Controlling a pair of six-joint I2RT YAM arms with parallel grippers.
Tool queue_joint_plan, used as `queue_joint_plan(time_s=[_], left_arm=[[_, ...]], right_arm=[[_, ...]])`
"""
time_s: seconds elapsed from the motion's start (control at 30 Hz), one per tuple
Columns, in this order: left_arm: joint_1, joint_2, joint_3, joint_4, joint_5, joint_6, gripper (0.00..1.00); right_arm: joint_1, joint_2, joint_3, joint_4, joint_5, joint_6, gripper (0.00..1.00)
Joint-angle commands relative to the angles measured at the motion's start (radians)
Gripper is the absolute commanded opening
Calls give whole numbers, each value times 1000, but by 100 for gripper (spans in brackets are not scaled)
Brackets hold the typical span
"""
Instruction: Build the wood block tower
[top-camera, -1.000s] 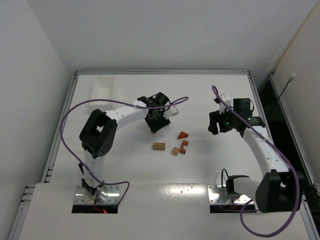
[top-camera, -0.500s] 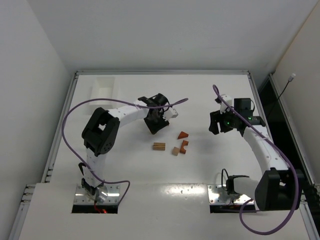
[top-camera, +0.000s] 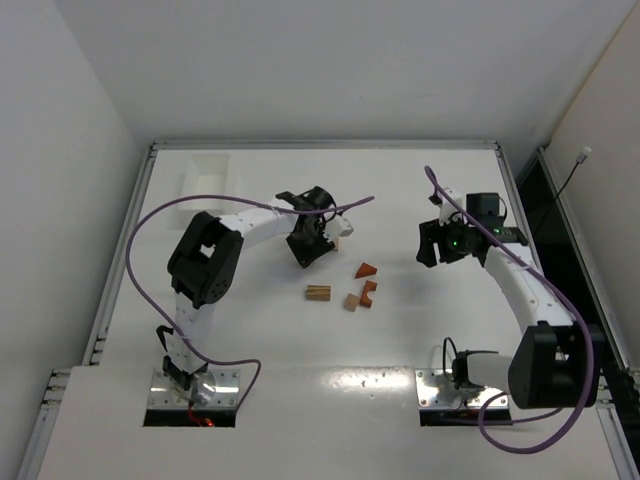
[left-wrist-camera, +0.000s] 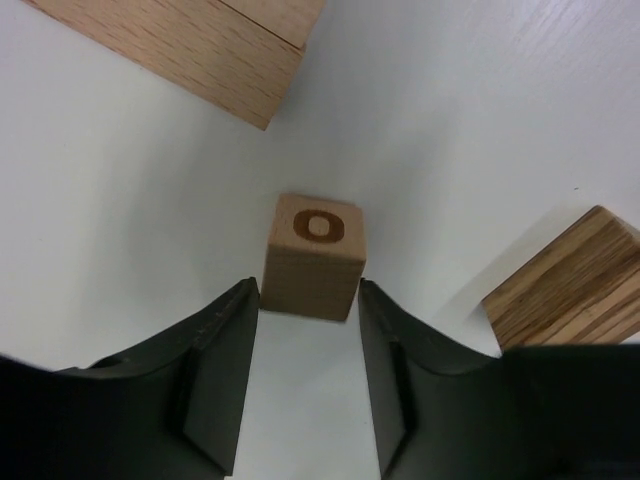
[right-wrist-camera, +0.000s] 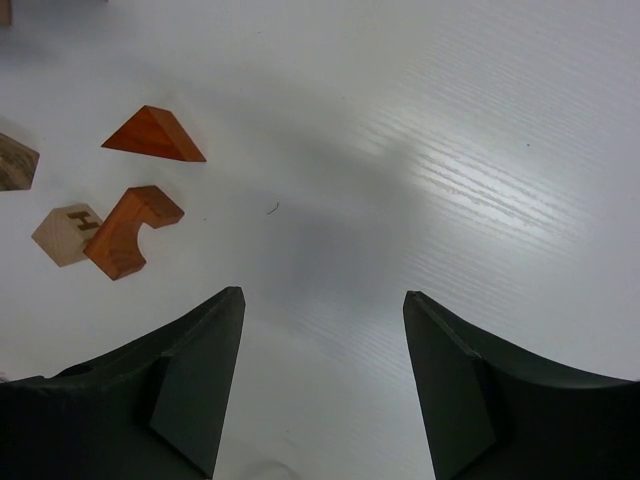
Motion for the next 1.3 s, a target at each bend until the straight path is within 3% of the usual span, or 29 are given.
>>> queue_joint_plan(time_s=[0.0,0.23,0.37,0.4,0.5,0.63,0.8,0.83,0.9,0.93,1.0,1.27], left_arm=[[8,-15,30,-3,28,7,43],[18,-6,79,-29,28,16,48],[18,20,130,-54,48,39,31],[18,20,130,-63,48,39,17],[18,46,169,-86,48,39,6],[18,28,170,-95,80,10,0],[18,-30,128,-85,115,-27,0],[18,-39,115,-85,116,-40,4],[27,-67,104,-73,125,-54,25],[27,-78,88,-63,125,-65,41],[27,-118,79,-45,134,-65,50],[36,-101,114,-74,134,-4,55]], right_arm=[[-4,24,64,38,-32,6,62],[-4,12,75,38,-12,6,62],[-4,-20,53,38,-12,6,62],[-13,-20,53,38,-12,6,62],[-24,-30,53,47,-12,6,62],[-24,-30,53,47,-12,-3,62],[-24,-20,44,47,-21,-3,62],[-24,-20,44,47,-21,-3,62],[-24,-20,44,47,-30,-3,62],[-24,-20,35,56,-30,-3,62],[-24,-20,26,56,-40,-3,62],[-24,-20,15,66,-49,6,62]])
